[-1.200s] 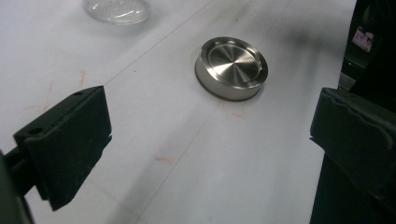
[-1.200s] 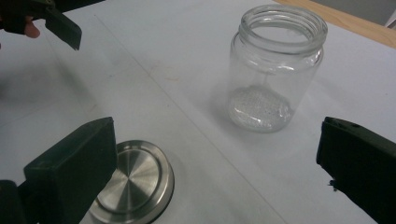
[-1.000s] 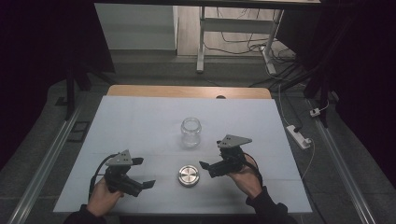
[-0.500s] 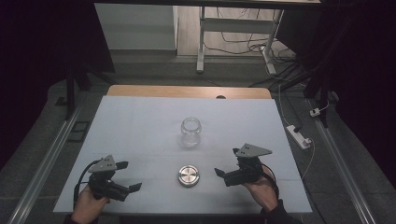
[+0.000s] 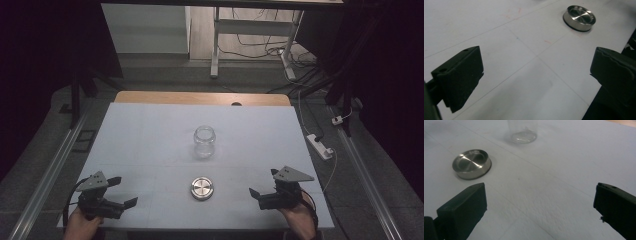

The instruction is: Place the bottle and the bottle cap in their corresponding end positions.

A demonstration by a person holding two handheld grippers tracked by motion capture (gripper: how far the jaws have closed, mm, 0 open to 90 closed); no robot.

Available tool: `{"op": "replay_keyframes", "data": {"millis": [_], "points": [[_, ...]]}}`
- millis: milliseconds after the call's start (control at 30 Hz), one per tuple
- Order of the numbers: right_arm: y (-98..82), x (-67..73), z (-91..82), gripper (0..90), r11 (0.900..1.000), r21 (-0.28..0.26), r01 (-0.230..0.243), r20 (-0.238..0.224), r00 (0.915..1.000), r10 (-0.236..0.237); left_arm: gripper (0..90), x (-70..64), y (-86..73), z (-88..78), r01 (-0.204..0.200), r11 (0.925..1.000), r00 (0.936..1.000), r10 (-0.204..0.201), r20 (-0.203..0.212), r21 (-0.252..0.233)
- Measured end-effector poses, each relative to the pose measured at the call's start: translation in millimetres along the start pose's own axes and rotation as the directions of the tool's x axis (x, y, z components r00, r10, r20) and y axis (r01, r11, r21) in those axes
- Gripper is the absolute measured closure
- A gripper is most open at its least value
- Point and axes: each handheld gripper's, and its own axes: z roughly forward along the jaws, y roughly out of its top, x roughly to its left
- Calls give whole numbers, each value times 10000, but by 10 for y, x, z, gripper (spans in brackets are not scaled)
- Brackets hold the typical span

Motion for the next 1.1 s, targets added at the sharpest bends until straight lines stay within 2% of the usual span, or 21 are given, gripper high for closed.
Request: {"op": "replay_keyframes", "data": {"millis": [400, 700, 867, 1000, 1100], "points": [[-285, -94, -222, 0, 9977, 240, -638, 781, 9950, 617, 0, 59, -159, -135, 366, 9993, 9961, -364, -799, 9], [-442, -111, -331, 0, 9920, 532, -1149, 895, 9899, 1098, 0, 80, -245, -181, 537, 9984, 9933, -518, -1033, 158], [-485, -100, -374, 0, 9898, 735, -1223, 1031, 9881, 1144, 0, 58, -266, -198, 581, 9969, 9904, -508, -1286, 536], [-497, -124, -386, 0, 9873, 727, -1411, 971, 9862, 1338, 0, 66, -272, -196, 668, 9954, 9904, -577, -1256, 694], [-494, -119, -373, 0, 9875, 861, -1322, 1033, 9870, 1231, 0, 67, -267, -187, 677, 9950, 9907, -583, -1227, 740]]}}
